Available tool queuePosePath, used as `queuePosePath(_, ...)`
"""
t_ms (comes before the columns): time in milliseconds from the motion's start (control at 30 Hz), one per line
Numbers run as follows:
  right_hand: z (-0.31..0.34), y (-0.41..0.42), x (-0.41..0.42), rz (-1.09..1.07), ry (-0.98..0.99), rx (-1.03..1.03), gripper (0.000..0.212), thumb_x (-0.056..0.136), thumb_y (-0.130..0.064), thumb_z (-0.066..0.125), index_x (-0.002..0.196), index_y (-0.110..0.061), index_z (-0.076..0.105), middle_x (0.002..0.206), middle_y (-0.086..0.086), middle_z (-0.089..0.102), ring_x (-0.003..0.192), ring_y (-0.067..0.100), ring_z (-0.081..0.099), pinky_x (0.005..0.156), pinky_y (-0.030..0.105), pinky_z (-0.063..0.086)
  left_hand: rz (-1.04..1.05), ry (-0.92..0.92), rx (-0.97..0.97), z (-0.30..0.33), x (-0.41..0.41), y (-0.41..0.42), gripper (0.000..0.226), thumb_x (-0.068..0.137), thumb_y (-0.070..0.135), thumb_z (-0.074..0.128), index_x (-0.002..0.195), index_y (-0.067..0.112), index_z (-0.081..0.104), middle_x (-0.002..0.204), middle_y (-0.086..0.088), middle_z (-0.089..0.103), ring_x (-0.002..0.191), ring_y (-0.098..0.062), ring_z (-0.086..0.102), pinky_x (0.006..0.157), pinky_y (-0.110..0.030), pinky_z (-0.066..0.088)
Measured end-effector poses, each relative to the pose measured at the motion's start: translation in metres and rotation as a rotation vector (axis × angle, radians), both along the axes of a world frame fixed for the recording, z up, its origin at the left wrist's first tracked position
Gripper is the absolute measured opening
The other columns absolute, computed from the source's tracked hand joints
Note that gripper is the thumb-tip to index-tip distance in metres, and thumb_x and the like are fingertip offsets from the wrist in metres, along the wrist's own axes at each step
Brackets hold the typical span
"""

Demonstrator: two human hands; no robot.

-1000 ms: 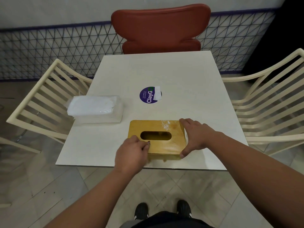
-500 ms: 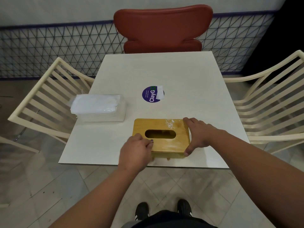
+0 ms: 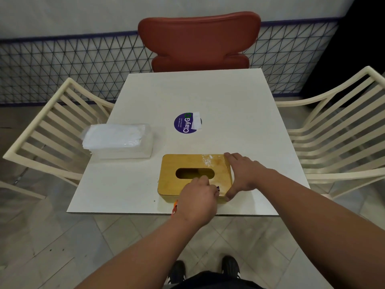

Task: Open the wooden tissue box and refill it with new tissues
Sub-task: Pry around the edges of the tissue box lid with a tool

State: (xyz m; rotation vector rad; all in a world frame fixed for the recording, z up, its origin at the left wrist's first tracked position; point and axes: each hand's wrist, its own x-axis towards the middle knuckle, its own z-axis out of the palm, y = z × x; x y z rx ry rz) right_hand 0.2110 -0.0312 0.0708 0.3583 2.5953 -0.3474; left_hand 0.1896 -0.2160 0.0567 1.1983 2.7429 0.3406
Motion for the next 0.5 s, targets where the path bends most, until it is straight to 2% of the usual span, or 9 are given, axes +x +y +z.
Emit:
queuePosePath(100,-0.001,0.002,0.000,0.021,0.013,0.008,0.140,0.046,-0.068,0.083,0.152,-0.023,0.003,0.153,0.000,0.024,0.135,0.027,0.034,0.103,0.047,0.039,0.016,0.000,-0.045,0.002,-0.007,0.001,0.035,0.099,0.039,0.038,0.110,0.026,0.068,0.100,0.002,0.054,0.093,-0.017,0.048,0.072,-0.030,0.042)
queuePosePath(333,-0.004,0.009,0.000,0.036,0.009,-0.056,0.142,0.046,-0.068,0.084,0.151,-0.023,0.001,0.153,0.003,0.024,0.134,0.029,0.035,0.102,0.048,0.040,0.304,-0.011,-0.018,-0.002,-0.019,-0.027,0.032,0.097,0.041,0.042,0.100,0.029,0.072,0.092,0.007,0.050,0.089,-0.014,0.051,0.066,-0.027,0.042)
queuePosePath(500,-0.008,0.008,0.001,0.045,0.035,-0.039,0.140,0.046,-0.067,0.083,0.151,-0.021,0.004,0.148,0.003,0.030,0.129,0.029,0.040,0.098,0.047,0.043,0.197,-0.006,0.023,-0.003,0.016,0.023,0.032,0.097,0.040,0.042,0.105,0.025,0.070,0.095,0.002,0.052,0.090,-0.015,0.050,0.065,-0.026,0.037)
